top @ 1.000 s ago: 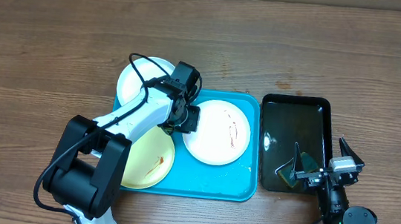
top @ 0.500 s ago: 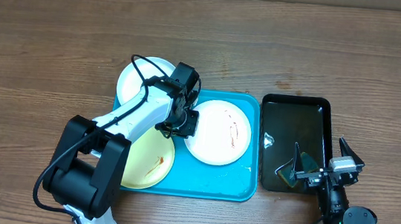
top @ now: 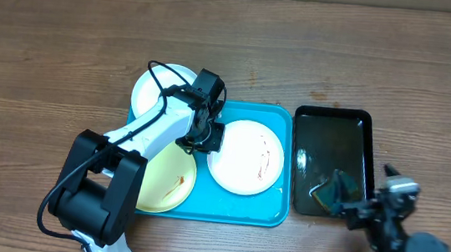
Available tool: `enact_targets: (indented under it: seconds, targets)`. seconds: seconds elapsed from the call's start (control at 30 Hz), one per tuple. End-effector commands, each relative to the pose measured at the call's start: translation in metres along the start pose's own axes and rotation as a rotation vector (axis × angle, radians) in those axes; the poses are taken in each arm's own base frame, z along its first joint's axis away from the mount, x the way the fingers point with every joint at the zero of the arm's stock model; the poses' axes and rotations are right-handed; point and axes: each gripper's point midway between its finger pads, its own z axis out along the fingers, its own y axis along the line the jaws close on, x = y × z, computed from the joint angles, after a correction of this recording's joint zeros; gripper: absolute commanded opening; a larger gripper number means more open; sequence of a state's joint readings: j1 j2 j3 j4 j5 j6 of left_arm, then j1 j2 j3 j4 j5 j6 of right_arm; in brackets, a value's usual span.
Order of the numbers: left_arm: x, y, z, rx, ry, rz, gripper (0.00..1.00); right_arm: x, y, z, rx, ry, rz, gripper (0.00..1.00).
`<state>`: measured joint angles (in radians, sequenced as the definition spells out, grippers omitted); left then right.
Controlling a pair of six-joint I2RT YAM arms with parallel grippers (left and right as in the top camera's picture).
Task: Clean dirty plates on tray and stack at the side
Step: 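Reach the right gripper into the black tray toward the green sponge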
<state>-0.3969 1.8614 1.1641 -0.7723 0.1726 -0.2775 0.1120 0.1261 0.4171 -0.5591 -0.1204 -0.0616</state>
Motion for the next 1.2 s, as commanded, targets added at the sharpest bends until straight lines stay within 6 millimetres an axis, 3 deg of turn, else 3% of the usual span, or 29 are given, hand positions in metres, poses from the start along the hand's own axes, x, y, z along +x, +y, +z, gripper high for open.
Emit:
enact_targets:
  seconds: [0.0, 0.2, 0.37, 0.47, 0.57, 0.63, 0.7, 0.83, 0.9, 1.03, 1.07, 1.1, 1.17]
  targets:
    - [-0.006, -0.001, 0.000, 0.006, -0.007, 0.012, 0.09, -0.063, 0.000, -0.021, 0.019, 0.050, 0.048, 1.00]
    - [-0.005, -0.001, 0.000, 0.006, -0.005, 0.009, 0.08, -0.074, 0.004, -0.012, 0.002, 0.472, 0.111, 1.00]
    - [-0.005, -0.002, 0.000, 0.013, -0.003, 0.000, 0.04, -0.090, 0.067, -0.002, -0.361, 0.699, 0.317, 1.00]
    - [-0.005, -0.002, 0.000, 0.013, -0.003, -0.011, 0.04, -0.093, 0.081, 0.011, -0.462, 0.763, 0.373, 1.00]
    - [-0.005, -0.002, 0.000, 0.011, -0.004, -0.018, 0.04, -0.083, 0.081, 0.027, -0.452, 0.837, 0.461, 1.00]
    - [-0.006, -0.001, 0.000, 0.009, -0.006, -0.018, 0.04, -0.067, 0.070, 0.037, -0.340, 0.917, 0.536, 0.96]
    - [-0.006, -0.002, 0.000, 0.010, -0.008, -0.017, 0.04, -0.041, 0.042, 0.044, -0.065, 1.020, 0.644, 0.81]
    - [-0.006, -0.002, 0.000, 0.010, -0.008, -0.017, 0.04, 0.001, -0.008, 0.036, 0.402, 1.098, 0.725, 0.68]
    - [-0.006, -0.002, 0.000, 0.010, -0.008, -0.017, 0.04, 0.018, -0.018, 0.028, 0.519, 1.122, 0.747, 0.69]
    - [-0.006, -0.002, 0.000, 0.009, -0.007, -0.017, 0.04, 0.049, -0.018, 0.022, 0.612, 1.176, 0.826, 0.72]
    - [-0.006, -0.002, 0.000, 0.009, -0.007, -0.017, 0.04, 0.058, -0.018, 0.021, 0.635, 1.185, 0.847, 0.77]
    - [-0.006, -0.002, 0.000, 0.010, -0.006, -0.017, 0.04, 0.066, -0.018, 0.020, 0.659, 1.193, 0.867, 1.00]
    - [-0.005, -0.001, 0.000, 0.008, -0.003, -0.018, 0.04, 0.083, -0.018, 0.020, 0.689, 1.204, 0.894, 1.00]
